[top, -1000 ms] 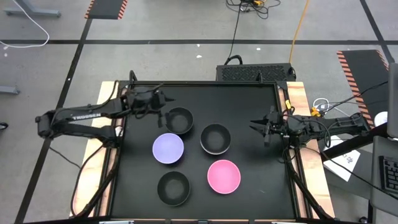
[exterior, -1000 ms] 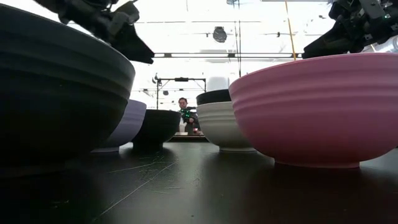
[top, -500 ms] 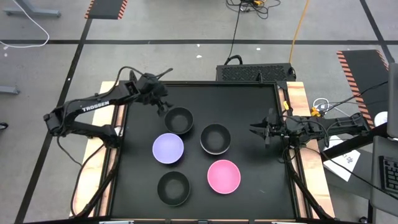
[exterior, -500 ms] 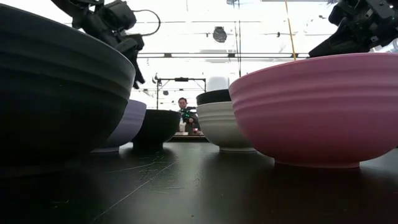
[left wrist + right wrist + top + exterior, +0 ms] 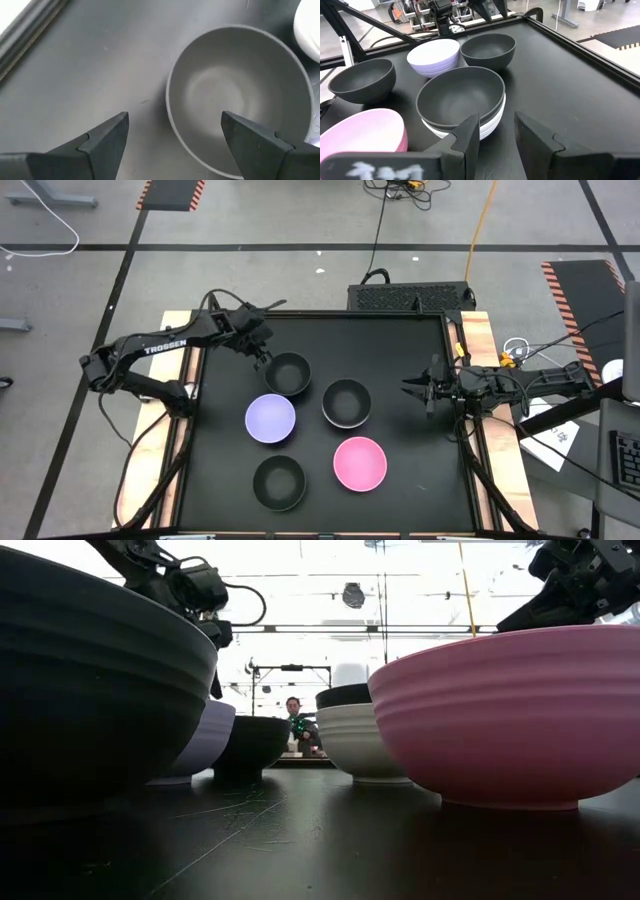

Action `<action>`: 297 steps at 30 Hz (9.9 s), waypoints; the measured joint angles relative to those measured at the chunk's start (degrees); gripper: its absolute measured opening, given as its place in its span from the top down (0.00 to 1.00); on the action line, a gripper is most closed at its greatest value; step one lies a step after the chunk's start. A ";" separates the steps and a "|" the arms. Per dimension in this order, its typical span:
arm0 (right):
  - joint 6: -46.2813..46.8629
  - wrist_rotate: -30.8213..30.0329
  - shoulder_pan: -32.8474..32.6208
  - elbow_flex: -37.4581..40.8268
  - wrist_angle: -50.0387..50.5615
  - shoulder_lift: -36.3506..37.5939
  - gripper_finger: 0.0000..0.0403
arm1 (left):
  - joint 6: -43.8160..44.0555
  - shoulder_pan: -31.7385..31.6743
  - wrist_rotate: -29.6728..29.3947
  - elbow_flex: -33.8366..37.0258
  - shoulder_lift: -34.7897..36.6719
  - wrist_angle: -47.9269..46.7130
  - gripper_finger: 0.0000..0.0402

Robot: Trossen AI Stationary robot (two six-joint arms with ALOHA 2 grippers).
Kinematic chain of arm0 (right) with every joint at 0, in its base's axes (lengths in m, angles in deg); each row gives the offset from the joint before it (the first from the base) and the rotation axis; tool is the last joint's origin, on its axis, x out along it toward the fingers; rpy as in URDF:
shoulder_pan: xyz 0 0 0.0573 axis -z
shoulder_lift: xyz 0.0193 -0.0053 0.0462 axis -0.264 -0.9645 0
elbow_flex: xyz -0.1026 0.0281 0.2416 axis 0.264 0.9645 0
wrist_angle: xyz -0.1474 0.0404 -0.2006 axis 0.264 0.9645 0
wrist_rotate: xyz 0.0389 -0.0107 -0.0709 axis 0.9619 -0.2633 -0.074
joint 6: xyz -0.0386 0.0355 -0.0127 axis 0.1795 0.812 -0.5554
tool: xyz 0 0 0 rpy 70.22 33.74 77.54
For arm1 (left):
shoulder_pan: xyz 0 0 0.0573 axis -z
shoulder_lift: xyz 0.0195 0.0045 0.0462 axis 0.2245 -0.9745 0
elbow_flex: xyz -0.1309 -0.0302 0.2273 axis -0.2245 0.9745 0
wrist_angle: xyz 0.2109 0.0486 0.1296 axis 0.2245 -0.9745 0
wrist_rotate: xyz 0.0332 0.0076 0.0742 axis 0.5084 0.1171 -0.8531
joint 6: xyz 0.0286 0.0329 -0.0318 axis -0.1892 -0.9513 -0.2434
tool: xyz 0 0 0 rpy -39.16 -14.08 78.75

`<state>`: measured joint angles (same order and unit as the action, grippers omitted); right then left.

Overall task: Nest bowls inside each other
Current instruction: Stack the top black bowl into the black bowl, then stack the pink bowl into the black bowl

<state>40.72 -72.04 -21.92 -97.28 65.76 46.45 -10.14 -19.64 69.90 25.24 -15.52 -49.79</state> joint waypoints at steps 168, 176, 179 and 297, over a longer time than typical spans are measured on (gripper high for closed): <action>-2.75 1.09 0.00 3.32 -4.03 -0.16 0.72 | -3.89 23.75 -2.05 -60.73 -45.87 -22.63 0.99; -2.98 1.07 0.00 3.32 -4.11 -0.20 0.72 | -4.40 24.10 -2.74 -60.74 -47.69 -21.26 0.99; -2.97 1.07 -0.01 3.31 -4.07 -0.20 0.72 | -4.37 24.15 -2.75 -60.74 -49.02 -21.78 0.99; -4.53 0.98 -1.07 10.84 -7.79 19.63 0.72 | -1.78 33.98 -13.17 -6.12 16.97 19.73 0.44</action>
<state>36.19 -71.05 -22.99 -86.44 57.97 66.08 -11.92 14.34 56.73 19.12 1.45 -30.06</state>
